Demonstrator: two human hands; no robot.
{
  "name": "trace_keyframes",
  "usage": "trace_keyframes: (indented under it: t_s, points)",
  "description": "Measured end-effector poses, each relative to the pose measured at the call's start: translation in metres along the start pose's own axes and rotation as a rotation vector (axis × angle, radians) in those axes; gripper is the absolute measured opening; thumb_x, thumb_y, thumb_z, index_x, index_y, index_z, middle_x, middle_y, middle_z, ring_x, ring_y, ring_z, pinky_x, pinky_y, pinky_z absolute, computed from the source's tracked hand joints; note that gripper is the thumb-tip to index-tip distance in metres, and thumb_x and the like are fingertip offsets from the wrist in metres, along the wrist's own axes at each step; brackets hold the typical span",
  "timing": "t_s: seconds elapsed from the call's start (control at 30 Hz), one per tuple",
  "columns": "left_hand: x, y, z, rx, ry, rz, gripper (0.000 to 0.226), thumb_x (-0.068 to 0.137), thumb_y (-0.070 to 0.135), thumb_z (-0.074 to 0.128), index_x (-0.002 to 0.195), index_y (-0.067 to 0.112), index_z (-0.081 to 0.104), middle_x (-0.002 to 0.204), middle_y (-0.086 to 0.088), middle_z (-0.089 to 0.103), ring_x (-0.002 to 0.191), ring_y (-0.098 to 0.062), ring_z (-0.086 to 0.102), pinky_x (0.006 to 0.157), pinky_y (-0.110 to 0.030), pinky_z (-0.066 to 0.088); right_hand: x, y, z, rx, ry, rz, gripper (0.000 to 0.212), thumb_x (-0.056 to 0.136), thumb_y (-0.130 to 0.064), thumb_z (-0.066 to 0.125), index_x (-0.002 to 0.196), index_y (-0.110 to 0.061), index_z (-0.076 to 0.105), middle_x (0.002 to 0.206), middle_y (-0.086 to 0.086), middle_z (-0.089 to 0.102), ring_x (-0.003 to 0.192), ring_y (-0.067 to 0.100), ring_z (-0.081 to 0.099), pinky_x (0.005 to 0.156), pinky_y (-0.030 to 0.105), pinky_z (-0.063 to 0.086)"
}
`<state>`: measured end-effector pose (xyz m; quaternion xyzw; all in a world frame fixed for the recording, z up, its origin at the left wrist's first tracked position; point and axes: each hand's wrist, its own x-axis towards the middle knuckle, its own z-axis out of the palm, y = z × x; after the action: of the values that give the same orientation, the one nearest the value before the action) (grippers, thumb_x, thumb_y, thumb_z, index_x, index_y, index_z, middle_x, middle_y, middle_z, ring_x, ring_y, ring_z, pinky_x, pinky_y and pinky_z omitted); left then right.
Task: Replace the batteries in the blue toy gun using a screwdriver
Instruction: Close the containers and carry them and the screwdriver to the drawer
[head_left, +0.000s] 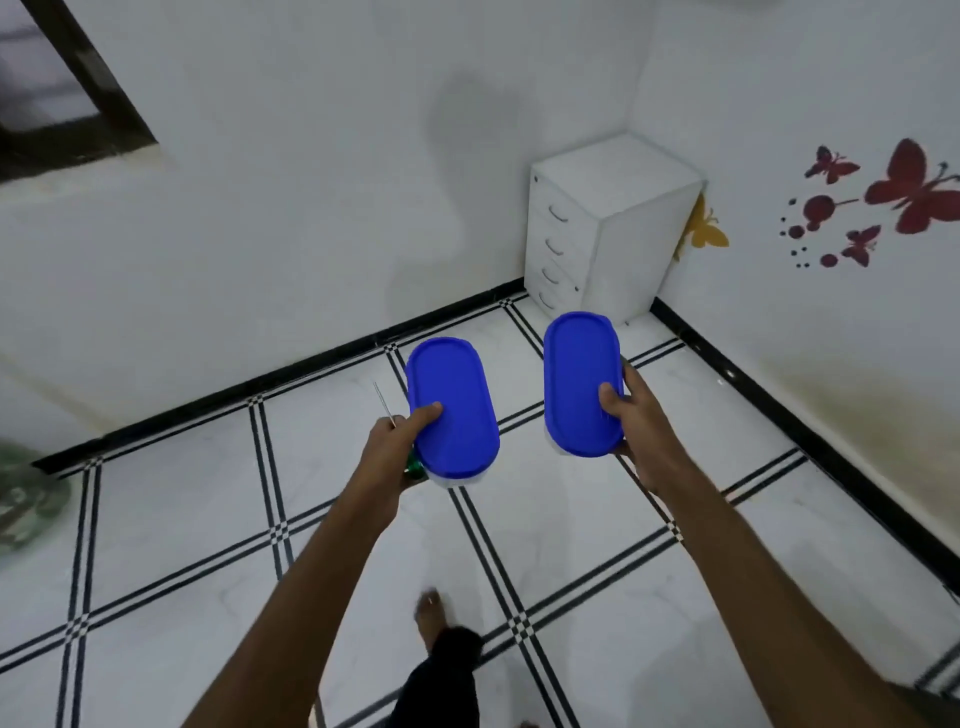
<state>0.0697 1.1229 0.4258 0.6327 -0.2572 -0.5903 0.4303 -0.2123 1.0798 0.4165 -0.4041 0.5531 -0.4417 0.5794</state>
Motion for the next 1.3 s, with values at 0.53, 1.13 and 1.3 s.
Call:
trace_keyframes:
  t_s: [0.53, 1.13, 1.3]
  points:
    - [0.384, 0.233, 0.02, 0.098, -0.179, -0.046, 0.036, 0.082, 0.036, 0.073, 0.107, 0.011, 0.065, 0.104, -0.008, 0.073, 0.091, -0.024, 0.069, 0.065, -0.032, 0.054, 0.357, -0.075, 0.097, 0.075, 0.246, 0.094, 0.051, 0.102, -0.021, 0.052, 0.149, -0.034, 0.037, 0.132, -0.005, 0.056, 0.114, 0.022, 0.059, 0.081, 0.046, 0.058]
    - [0.829, 0.31, 0.192, 0.298, -0.306, -0.246, 0.033, 0.078, 0.032, 0.077, 0.092, 0.006, 0.061, 0.108, -0.011, 0.072, 0.1, -0.03, 0.069, 0.076, -0.043, 0.058, 0.787, -0.003, 0.053, -0.038, 0.28, 0.421, 0.058, 0.101, -0.014, 0.052, 0.151, -0.029, 0.029, 0.13, 0.013, 0.06, 0.106, 0.024, 0.063, 0.081, 0.037, 0.057]
    - [0.959, 0.255, 0.208, 0.343, -0.426, -0.264, 0.066, 0.067, 0.037, 0.081, 0.12, 0.004, 0.061, 0.117, -0.011, 0.07, 0.106, -0.029, 0.068, 0.074, -0.038, 0.059, 0.892, 0.079, 0.041, -0.185, 0.278, 0.54, 0.078, 0.098, -0.016, 0.058, 0.156, -0.037, 0.01, 0.129, 0.012, 0.058, 0.109, 0.029, 0.062, 0.092, 0.05, 0.054]
